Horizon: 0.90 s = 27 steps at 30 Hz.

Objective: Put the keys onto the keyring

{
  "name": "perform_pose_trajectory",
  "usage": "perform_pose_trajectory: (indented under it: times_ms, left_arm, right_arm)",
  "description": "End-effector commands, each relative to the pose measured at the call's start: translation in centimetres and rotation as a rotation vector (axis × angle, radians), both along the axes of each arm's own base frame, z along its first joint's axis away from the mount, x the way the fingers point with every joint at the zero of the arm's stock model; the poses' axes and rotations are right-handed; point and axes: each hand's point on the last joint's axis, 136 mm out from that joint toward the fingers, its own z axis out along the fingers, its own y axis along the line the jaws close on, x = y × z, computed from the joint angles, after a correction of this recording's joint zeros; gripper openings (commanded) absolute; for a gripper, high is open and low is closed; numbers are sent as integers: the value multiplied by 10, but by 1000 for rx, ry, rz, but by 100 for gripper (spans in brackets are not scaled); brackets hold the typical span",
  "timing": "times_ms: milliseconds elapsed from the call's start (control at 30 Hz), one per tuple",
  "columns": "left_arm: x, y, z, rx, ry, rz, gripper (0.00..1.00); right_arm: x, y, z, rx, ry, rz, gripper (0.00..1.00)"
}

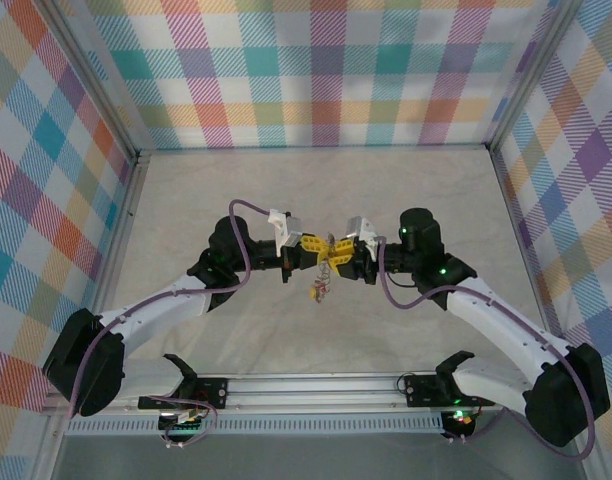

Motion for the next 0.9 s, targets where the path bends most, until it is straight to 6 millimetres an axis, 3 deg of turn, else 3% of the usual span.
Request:
perform_pose_trajectory:
  times_ms: [0, 200, 367, 867]
  left_arm:
    - [-5, 5, 23, -62, -77, -2, 0]
    - [-6, 6, 21, -61, -75, -1, 0]
    - [-7, 7, 23, -70, -81, -1, 0]
    - [-14, 9, 23, -75, -88, -21, 0]
  right_arm:
    - [-2, -7, 16, 23, -61, -4, 25]
    - [-4, -10, 20, 35, -73, -15, 26]
    - [-6, -8, 19, 40, -55, 9, 21]
    - [-4, -1, 19, 69, -14, 43, 24]
